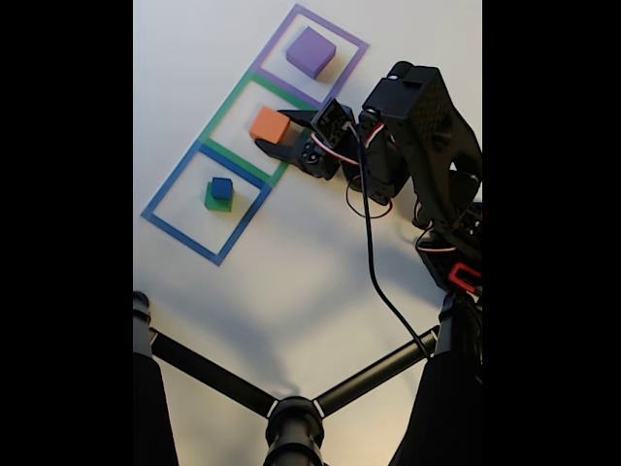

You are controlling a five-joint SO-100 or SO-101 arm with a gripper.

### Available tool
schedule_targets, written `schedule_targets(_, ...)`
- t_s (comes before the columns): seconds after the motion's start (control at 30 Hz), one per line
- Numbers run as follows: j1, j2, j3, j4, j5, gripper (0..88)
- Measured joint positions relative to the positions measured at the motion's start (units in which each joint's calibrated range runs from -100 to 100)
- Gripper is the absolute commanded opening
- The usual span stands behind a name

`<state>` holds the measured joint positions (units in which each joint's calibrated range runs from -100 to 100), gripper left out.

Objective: Tower of hanoi

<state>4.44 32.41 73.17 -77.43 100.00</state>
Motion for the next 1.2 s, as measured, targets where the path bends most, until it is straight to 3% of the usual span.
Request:
schedule_targets(0.53, 0.0, -5.7, 1.0, 3.5, 0.0, 26.7)
schedule_targets(0.9, 0.0, -33.3, 4.9, 25.8, 0.0, 25.1)
schedule_targets(1.2, 1.4, -62.1, 4.7, 57.2, 0.0, 10.5)
